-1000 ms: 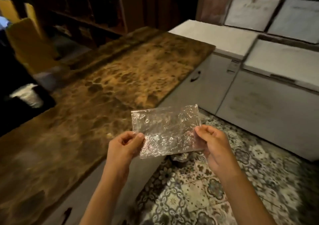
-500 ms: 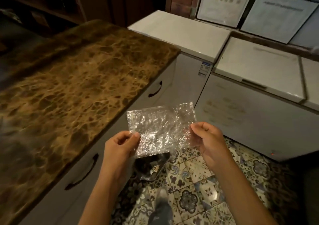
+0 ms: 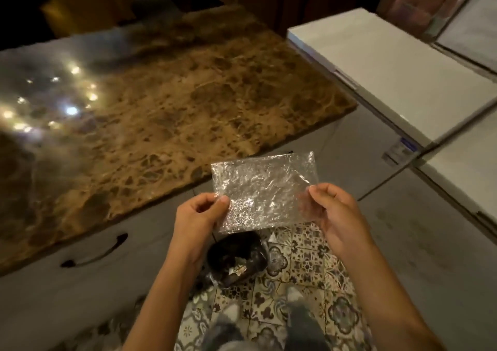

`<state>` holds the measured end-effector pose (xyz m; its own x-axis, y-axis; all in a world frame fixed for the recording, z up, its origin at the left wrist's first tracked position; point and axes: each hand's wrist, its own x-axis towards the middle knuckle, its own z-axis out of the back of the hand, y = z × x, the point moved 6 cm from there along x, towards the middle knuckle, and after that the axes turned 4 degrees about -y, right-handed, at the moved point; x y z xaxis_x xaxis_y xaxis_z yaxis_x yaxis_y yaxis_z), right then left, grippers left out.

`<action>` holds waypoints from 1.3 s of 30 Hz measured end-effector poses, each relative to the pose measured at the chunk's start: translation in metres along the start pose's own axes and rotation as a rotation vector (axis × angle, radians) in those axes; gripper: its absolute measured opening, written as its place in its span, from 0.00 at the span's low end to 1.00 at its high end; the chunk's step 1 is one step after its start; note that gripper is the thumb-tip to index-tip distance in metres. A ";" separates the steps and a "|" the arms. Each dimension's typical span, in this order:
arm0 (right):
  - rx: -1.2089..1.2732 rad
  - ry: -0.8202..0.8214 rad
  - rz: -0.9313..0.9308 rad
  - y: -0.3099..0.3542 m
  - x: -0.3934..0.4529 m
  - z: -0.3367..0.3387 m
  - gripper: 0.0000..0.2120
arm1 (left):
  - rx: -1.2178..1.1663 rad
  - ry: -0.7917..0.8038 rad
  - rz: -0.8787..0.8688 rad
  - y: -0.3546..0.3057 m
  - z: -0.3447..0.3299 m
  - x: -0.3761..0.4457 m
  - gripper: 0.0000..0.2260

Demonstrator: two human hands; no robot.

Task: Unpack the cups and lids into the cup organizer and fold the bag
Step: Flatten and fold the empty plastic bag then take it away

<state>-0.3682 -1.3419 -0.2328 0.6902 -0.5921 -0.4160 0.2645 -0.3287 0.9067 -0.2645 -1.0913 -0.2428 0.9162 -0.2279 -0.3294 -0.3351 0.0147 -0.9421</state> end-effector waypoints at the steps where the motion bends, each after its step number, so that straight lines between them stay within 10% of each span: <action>1: -0.031 0.045 -0.006 -0.002 0.012 0.000 0.12 | 0.002 -0.057 0.006 0.008 -0.002 -0.001 0.10; 15: -0.362 0.442 -0.325 -0.138 0.072 0.017 0.07 | -0.269 -0.676 0.417 0.186 -0.021 -0.076 0.12; 26: -0.492 0.249 -0.685 -0.375 0.122 0.043 0.19 | -0.242 -0.750 0.675 0.405 0.006 -0.022 0.08; 39: -0.670 0.240 -0.646 -0.550 0.222 0.013 0.05 | -0.133 -0.754 0.782 0.591 0.041 0.050 0.05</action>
<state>-0.3695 -1.3024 -0.8246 0.3760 -0.2534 -0.8913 0.9208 -0.0057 0.3900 -0.4074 -1.0538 -0.8191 0.3234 0.4540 -0.8302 -0.8625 -0.2195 -0.4560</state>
